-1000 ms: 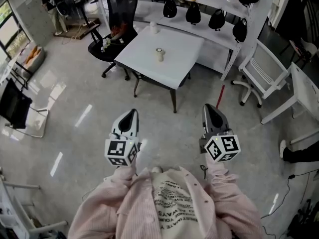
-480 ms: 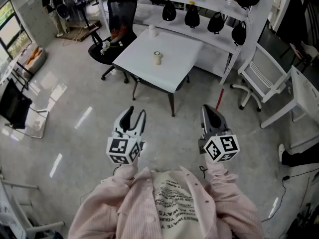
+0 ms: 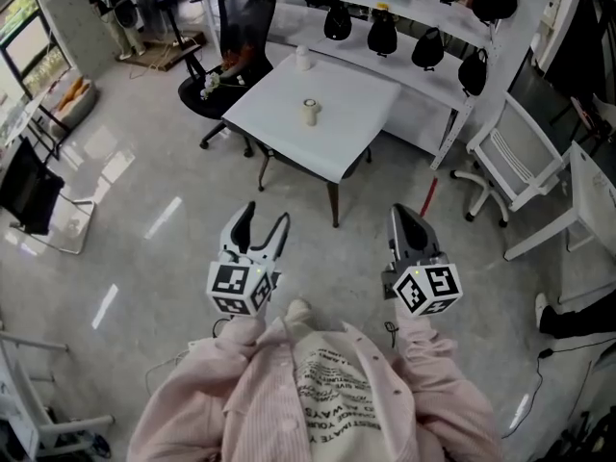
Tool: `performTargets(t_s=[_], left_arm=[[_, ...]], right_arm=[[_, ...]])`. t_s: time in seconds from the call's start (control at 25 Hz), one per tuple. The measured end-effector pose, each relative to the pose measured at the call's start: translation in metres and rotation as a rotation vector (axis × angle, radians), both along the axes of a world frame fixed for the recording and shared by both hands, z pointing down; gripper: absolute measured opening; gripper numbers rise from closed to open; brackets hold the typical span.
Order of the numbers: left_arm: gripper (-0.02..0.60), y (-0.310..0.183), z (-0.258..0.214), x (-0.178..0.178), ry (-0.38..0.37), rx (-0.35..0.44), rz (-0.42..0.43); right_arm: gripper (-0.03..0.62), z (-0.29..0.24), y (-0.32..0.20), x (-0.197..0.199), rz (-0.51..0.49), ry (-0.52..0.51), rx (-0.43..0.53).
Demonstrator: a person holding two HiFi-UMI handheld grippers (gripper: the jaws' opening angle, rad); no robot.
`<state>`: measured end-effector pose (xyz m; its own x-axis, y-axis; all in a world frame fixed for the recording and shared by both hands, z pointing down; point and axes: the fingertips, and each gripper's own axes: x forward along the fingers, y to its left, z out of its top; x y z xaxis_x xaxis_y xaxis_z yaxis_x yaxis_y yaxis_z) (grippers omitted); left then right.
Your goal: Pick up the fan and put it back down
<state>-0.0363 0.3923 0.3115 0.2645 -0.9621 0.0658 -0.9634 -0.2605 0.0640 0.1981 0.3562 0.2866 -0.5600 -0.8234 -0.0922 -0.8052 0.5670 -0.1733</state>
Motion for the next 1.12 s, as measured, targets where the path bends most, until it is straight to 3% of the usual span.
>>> performTargets(t_s=[0.44,1.12], left_arm=[[0.272,-0.047,0.017,-0.02,0.001,-0.035,-0.027],[0.275,-0.208,0.053,-0.052,0.043,-0.139,0.006]], right_arm=[[-0.002,0.017,-0.051,-0.02,-0.021,-0.005,-0.033],[-0.002,0.048,-0.192,-0.053,0.014,0.032,-0.145]])
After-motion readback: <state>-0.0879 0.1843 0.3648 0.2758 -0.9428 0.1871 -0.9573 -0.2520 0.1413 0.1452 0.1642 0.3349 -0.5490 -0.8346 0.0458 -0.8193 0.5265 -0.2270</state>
